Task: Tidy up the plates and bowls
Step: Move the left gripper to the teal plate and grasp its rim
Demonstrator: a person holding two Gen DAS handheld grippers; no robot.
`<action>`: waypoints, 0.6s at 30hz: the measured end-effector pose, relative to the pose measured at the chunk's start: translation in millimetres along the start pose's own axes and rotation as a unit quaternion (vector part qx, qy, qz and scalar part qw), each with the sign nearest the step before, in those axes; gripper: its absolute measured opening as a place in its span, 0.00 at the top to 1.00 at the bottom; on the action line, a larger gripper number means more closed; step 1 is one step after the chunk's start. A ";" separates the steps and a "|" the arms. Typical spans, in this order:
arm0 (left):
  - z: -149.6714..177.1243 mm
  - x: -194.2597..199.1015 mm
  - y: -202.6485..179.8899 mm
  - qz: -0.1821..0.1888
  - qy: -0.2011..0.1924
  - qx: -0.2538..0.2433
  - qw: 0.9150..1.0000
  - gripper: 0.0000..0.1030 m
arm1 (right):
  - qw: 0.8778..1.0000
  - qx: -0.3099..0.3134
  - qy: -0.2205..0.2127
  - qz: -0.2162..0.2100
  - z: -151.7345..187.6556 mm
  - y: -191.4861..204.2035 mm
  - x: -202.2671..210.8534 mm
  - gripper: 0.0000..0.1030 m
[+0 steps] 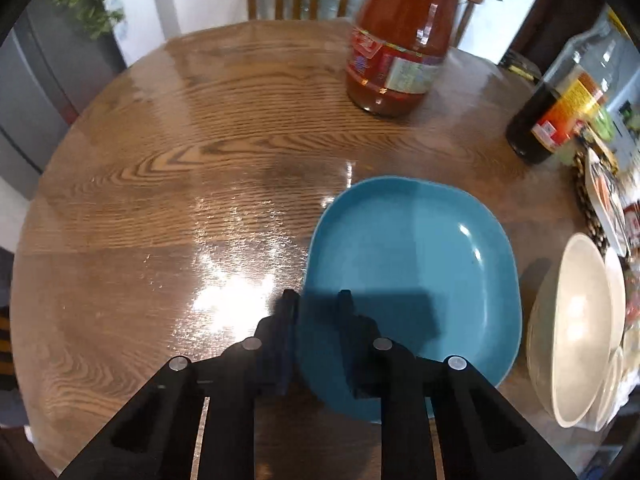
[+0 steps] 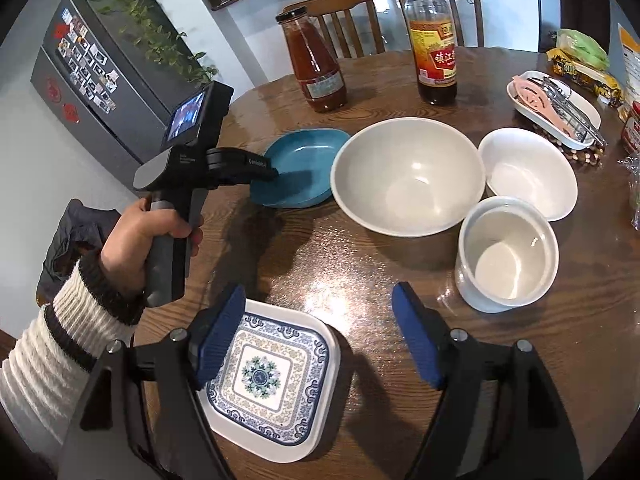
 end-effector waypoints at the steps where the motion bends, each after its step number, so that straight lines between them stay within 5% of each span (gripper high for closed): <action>1: 1.8 0.0 -1.7 0.005 0.001 -0.003 1.000 0.88 | 1.000 0.000 0.000 0.000 -0.8 -0.6 -0.6 0.26; 18: 86.9 52.0 23.0 0.028 0.037 -0.055 0.997 0.90 | 0.998 0.031 0.038 -0.042 -9.6 29.1 -49.5 0.26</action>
Point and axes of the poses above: each gripper's, at about its wrist camera, not at the fingertips, and x roughly against the way its jaws point, y to its left, z to its underside, the point moved 1 cm from there along -x, roughly the way its jaws point, and after that the axes turned 12 degrees about -y, right-handed, at the moved point
